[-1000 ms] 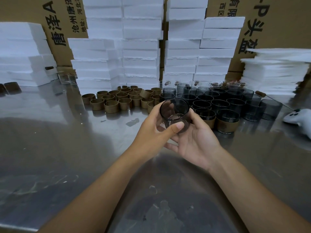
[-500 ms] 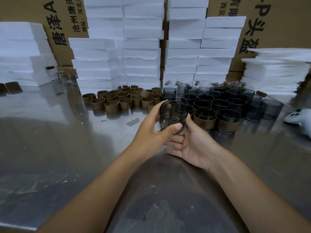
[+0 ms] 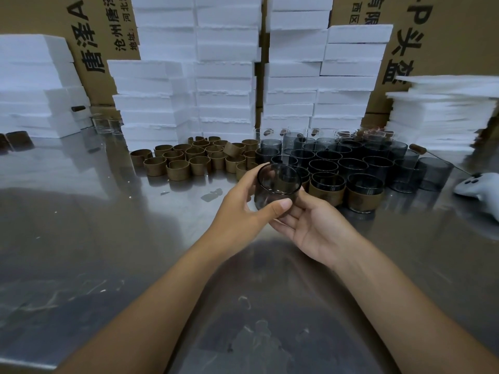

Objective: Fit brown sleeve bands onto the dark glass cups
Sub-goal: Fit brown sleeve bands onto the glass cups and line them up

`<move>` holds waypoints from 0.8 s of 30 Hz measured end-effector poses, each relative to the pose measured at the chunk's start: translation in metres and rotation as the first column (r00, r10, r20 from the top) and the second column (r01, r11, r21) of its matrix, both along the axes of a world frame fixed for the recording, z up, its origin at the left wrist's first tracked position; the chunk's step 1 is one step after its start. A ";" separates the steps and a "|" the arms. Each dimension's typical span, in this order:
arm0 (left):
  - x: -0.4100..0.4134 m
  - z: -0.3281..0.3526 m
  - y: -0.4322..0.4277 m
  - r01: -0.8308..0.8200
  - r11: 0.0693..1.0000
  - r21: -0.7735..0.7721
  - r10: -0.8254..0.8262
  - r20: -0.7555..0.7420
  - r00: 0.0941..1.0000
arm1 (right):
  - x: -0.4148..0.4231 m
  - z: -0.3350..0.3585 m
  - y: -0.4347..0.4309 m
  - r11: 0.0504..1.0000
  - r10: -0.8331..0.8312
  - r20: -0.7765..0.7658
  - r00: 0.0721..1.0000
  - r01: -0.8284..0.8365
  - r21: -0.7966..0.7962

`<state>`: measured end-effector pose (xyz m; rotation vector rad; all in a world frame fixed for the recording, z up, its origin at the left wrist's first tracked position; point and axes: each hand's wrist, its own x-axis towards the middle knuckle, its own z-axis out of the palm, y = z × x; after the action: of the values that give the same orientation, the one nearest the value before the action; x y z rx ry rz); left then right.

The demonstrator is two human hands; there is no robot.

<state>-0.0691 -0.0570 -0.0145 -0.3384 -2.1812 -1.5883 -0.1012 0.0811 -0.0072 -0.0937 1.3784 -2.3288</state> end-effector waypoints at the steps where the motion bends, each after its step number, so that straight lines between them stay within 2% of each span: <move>1: 0.000 0.000 0.000 -0.001 1.000 0.020 0.001 0.011 1.000 | 0.001 0.000 0.000 1.000 0.011 -0.007 1.000 -0.011 0.004; 4: 0.000 0.002 0.001 -0.013 0.992 0.126 0.005 0.064 0.998 | 0.004 0.001 -0.004 0.987 0.033 -0.112 0.993 -0.015 0.159; 7: -0.002 0.002 0.002 -0.063 0.962 0.264 0.033 0.118 0.993 | 0.009 -0.002 -0.012 0.912 -0.009 -0.343 0.939 0.148 0.382; 9: -0.003 0.003 0.001 -0.097 0.955 0.279 0.056 0.154 0.987 | 0.013 -0.006 -0.016 0.872 0.014 -0.484 0.875 0.226 0.434; 16: -0.003 0.004 0.002 -0.055 0.950 0.306 -0.013 0.218 0.976 | 0.014 -0.007 -0.016 0.885 -0.007 -0.597 0.802 0.283 0.370; 24: -0.002 0.004 0.003 0.029 0.933 0.358 -0.120 0.232 0.965 | 0.011 -0.006 -0.013 0.909 -0.014 -0.573 0.819 0.250 0.335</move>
<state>-0.0709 -0.0544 -0.0109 -0.1155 -2.0171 -2.1226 -0.0901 0.0676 -0.0132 -0.6216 2.1894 -2.1571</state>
